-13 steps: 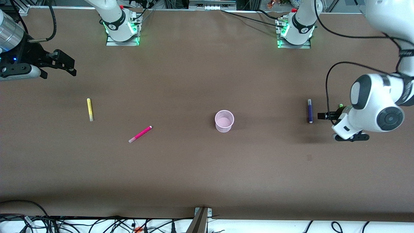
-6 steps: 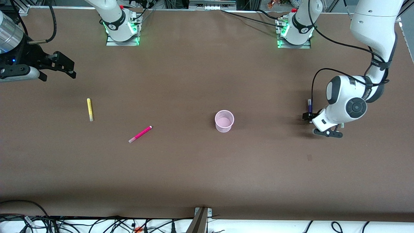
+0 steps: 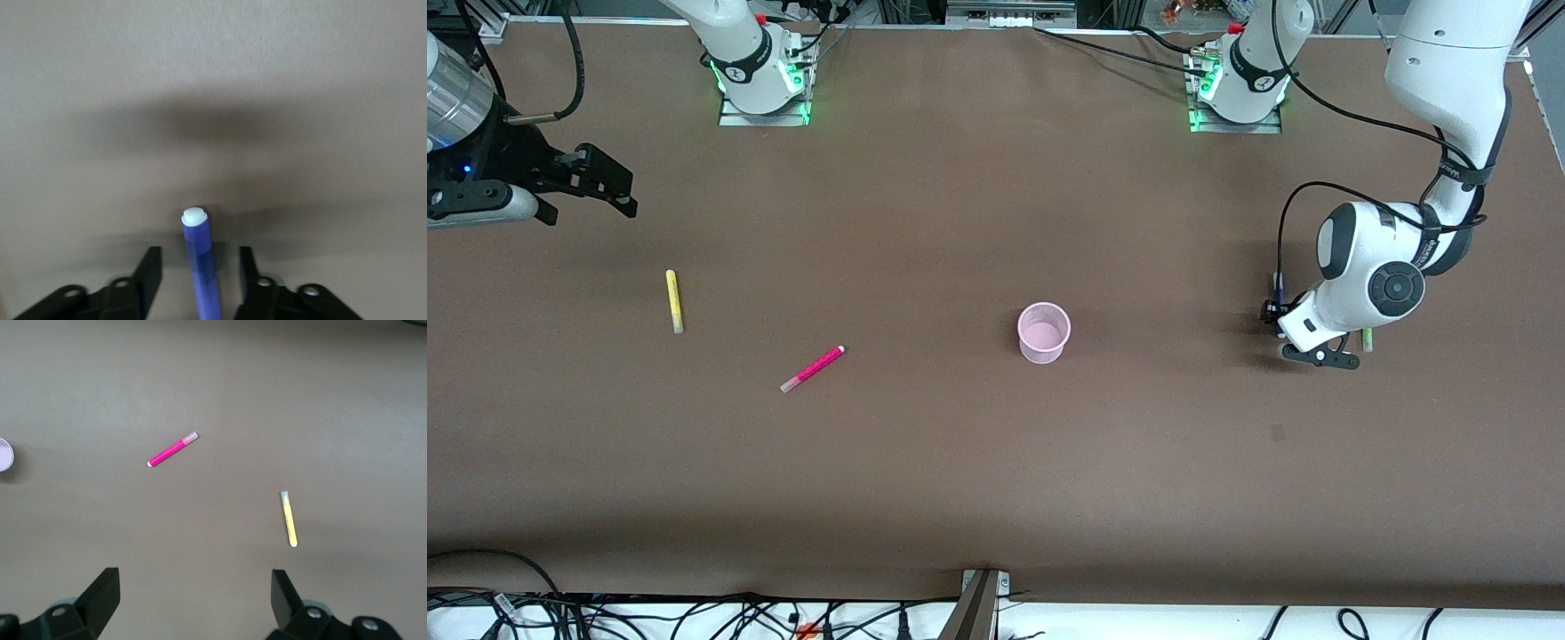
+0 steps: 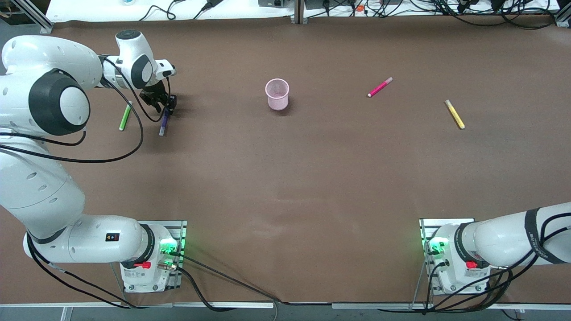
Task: Organize pens into pink holder with both arms
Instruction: 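Carry the blue pen with the left gripper over the pink cup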
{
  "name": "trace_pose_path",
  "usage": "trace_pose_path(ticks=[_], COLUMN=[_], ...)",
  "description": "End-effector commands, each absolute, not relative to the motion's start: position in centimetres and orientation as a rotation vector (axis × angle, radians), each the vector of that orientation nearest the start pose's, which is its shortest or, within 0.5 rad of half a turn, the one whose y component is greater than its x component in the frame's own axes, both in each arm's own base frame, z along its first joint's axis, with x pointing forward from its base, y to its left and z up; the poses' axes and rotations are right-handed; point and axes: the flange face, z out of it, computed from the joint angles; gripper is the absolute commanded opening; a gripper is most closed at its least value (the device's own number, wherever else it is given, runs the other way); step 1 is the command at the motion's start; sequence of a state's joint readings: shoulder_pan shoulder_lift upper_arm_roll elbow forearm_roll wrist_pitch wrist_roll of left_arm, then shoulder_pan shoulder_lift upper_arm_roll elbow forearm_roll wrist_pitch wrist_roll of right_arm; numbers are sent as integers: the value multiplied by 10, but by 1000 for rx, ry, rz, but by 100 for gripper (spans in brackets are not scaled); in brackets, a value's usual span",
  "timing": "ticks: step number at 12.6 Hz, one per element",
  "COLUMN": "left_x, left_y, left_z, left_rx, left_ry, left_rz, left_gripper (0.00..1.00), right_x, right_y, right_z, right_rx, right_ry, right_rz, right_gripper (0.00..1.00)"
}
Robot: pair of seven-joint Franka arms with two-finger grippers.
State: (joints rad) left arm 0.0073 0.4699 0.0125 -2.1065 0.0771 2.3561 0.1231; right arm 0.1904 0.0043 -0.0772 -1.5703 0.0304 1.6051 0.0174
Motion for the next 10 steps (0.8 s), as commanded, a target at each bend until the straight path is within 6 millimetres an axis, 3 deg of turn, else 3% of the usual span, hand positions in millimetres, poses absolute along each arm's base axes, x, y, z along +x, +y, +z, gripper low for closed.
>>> trace_pose_path(ticks=[1, 2, 3, 5, 7, 8, 10], left_x=[549, 550, 551, 563, 583, 591, 604], left_y=[11, 11, 9, 10, 0, -9, -7], left_z=[163, 163, 168, 196, 239, 258, 287], left_rx=[-3081, -3082, -3080, -3081, -3075, -3072, -3097], left_ry=[285, 286, 306, 321, 341, 400, 586], left_rz=[353, 348, 343, 266, 279, 323, 330], left_gripper=[33, 20, 0, 0, 0, 0, 0], right_x=[557, 558, 557, 556, 559, 562, 567], right_y=[69, 68, 68, 70, 70, 69, 66], right_z=[629, 629, 629, 629, 631, 632, 625], right_rx=[-3103, -3101, -3098, -3084, -3080, -3078, -3080], right_ry=[-156, -154, -151, -150, -147, -146, -155], right_rz=[-61, -63, -63, -54, -87, -115, -109], right_gripper=[100, 100, 100, 100, 100, 100, 100])
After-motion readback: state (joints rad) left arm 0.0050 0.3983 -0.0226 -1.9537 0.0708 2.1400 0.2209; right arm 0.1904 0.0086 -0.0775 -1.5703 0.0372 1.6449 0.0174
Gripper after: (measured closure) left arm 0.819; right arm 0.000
